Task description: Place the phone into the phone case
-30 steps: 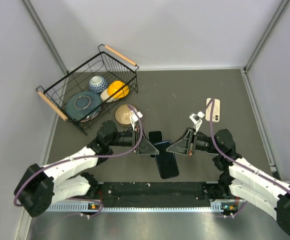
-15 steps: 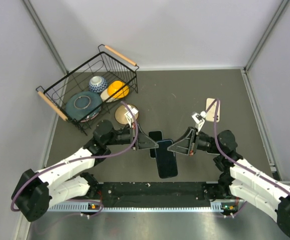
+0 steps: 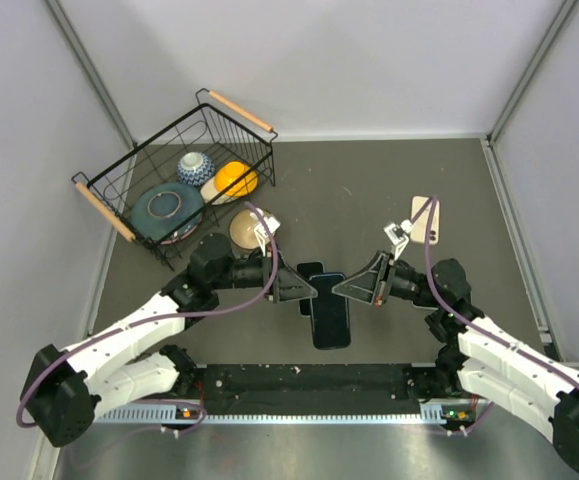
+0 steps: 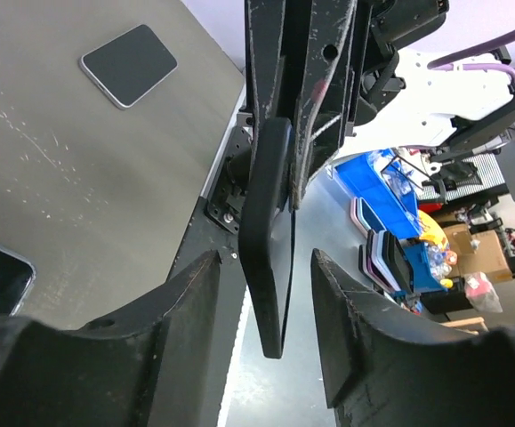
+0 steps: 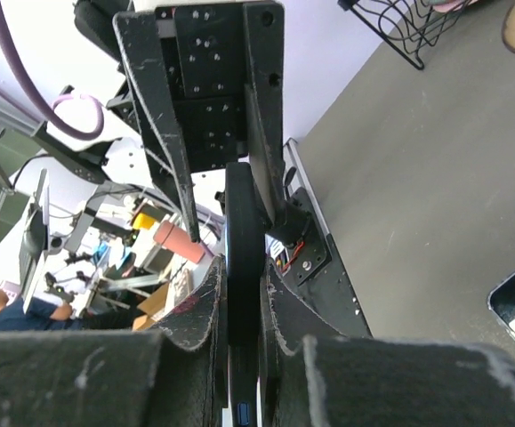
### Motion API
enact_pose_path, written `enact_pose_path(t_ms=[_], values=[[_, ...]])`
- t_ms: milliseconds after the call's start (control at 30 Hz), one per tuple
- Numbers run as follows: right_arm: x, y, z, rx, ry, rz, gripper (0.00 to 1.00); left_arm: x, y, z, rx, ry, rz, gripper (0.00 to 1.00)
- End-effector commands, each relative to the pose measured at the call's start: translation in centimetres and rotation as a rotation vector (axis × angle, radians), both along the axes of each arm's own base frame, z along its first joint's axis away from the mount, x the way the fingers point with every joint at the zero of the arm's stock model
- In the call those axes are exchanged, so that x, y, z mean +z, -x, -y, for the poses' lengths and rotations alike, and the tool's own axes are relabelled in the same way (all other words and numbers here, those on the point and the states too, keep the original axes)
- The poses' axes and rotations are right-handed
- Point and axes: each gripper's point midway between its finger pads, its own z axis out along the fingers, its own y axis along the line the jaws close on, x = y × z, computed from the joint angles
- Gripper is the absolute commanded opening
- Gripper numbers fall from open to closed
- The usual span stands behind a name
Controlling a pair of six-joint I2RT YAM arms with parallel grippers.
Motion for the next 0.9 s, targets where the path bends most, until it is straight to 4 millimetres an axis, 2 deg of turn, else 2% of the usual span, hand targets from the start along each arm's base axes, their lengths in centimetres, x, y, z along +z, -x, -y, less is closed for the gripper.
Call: enact_pose_path(t_ms=[0,133,233,367,467,500,600,633,667,733,767,867], values=[[5.8,-0.6,0.1,-0.045,-0.129,0.101,0.0,0.8,0.6,-0.5,-0.003,0.045,0.091,0.51],[6.3,-1.1,0.2,-0.065,-0.154,0.095,0.0,-0.1,1.2,-0.3,-0.043,0.063,0.06,0.52],[6.9,-1.1,0.3,-0.072,-0.194,0.098,0.0,0.2,1.4,0.1,-0.068,0.106,0.035,0.52],[6.5,-1.4,0.2,-0.073,-0.214,0.069,0.0,-0.5,1.4,0.6,-0.085,0.11,-0.012,0.51],[5.9,-1.5,0.2,-0.074,-0.212,0.05,0.0,-0.5,1.4,0.9,-0.096,0.123,-0.027,0.47],[5.6,-1.5,0.2,-0.078,-0.208,0.047,0.0,-0.4,1.5,1.0,-0.107,0.127,-0.029,0.39],[4.6,-1.9,0.1,-0.09,-0.161,0.024,0.09,-0.7,1.5,1.2,-0.12,0.121,-0.045,0.13],[4.3,-1.8,-0.1,-0.083,-0.139,0.026,0.19,-0.9,1.5,1.2,-0.123,0.12,-0.045,0.03],[3.3,-1.7,-0.2,-0.071,-0.085,0.016,0.24,-0.8,1.6,1.2,-0.126,0.123,-0.049,0.0],[4.1,-1.5,0.0,-0.08,-0.08,0.046,0.39,-0.7,1.8,1.1,-0.132,0.126,-0.049,0.0],[3.4,-1.8,0.1,-0.104,-0.045,0.038,0.42,-0.6,1.8,1.1,-0.134,0.128,-0.048,0.0],[3.7,-2.4,0.8,-0.165,-0.011,0.066,0.41,-0.5,2.0,1.0,-0.141,0.125,-0.047,0.0]])
